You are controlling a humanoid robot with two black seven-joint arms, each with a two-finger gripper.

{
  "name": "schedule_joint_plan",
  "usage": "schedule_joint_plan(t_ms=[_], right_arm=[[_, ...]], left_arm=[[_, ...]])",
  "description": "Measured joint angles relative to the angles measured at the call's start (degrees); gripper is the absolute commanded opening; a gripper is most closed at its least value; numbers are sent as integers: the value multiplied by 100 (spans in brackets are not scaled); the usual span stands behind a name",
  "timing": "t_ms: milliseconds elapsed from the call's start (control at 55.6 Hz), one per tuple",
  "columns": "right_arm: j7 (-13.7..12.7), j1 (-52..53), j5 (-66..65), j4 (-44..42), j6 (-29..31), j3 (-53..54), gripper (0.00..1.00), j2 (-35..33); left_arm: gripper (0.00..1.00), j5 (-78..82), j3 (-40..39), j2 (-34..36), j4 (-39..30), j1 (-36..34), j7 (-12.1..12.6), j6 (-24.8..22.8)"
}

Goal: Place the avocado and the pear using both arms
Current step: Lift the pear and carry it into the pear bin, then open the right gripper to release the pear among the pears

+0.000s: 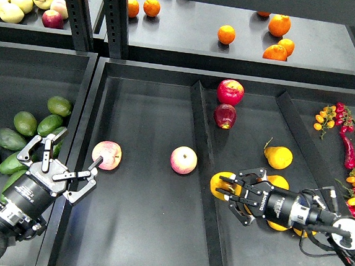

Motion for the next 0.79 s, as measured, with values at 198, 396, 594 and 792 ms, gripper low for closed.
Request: schedule_joint_plan(t_ms=[198, 396, 594, 792], right_arm=[[0, -454, -42, -156, 0, -16, 17, -166], [0, -577, -101, -571, 0, -45, 17, -155], [0, -635, -293, -838, 0, -65, 18, -125], [0, -682, -407, -952, 0, -93, 22, -68]], left_arm=[[100, 0, 0, 0, 0, 0, 0, 0], [100, 0, 0, 0, 0, 0, 0, 0], [100, 0, -4, 0, 0, 0, 0, 0], [100, 0, -13, 0, 0, 0, 0, 0]])
